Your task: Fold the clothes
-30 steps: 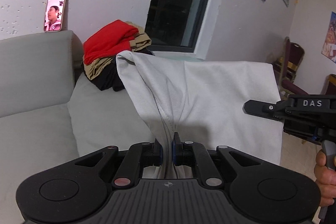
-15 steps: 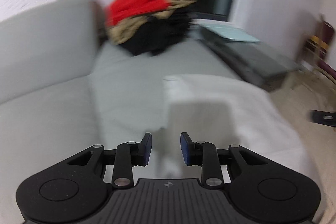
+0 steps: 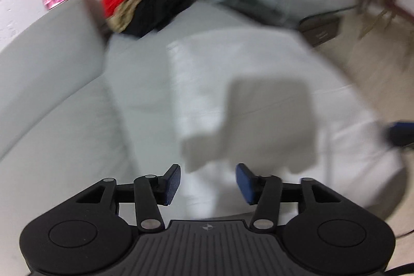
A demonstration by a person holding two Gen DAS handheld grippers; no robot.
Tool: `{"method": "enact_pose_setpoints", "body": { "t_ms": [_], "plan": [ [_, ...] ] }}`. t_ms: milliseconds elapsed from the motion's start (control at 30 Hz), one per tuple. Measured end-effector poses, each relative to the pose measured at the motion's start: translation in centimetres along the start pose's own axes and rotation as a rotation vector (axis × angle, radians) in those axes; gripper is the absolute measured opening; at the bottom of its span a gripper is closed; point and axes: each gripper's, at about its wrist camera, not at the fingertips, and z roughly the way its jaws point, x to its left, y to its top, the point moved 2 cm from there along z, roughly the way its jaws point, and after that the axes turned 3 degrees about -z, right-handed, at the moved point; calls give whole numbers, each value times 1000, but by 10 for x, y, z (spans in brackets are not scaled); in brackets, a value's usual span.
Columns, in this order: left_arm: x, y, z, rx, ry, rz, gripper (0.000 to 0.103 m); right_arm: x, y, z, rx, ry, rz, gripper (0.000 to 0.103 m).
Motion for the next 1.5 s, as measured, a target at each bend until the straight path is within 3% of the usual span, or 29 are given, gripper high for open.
{"method": "enact_pose_setpoints", "body": {
  "t_ms": [67,167,200,233,267,300,333,433,467,767,1033,1500],
  "plan": [
    [-18,-7,14,76,21,71,59,9,0,11,16,46,8,26],
    [-20,-23,14,166,101,85,58,13,-9,18,114,20,4,25],
    [-20,-26,9,170,94,78,58,14,-13,14,139,13,2,26],
    [-20,-30,3,184,102,65,58,14,-16,6,163,3,9,31],
    [-20,-33,-3,195,114,46,58,14,-17,-4,175,-4,23,42],
    [-21,-33,-11,199,116,24,66,14,-17,-16,177,-6,38,49],
    [-22,-33,-20,199,111,-4,78,14,-14,-27,168,-6,50,66],
    [-20,-24,-54,176,45,-79,87,17,-3,-65,102,-7,73,97],
    [-21,-24,-67,161,27,-89,88,21,-1,-77,87,-12,70,103],
    [-12,-16,-142,38,-24,-117,97,50,28,-144,79,-54,49,103],
    [-9,-18,-165,51,-50,-149,98,73,33,-169,73,-90,8,103],
    [-14,-21,-162,66,-58,-139,98,80,27,-171,90,-109,10,103]
  ]
}}
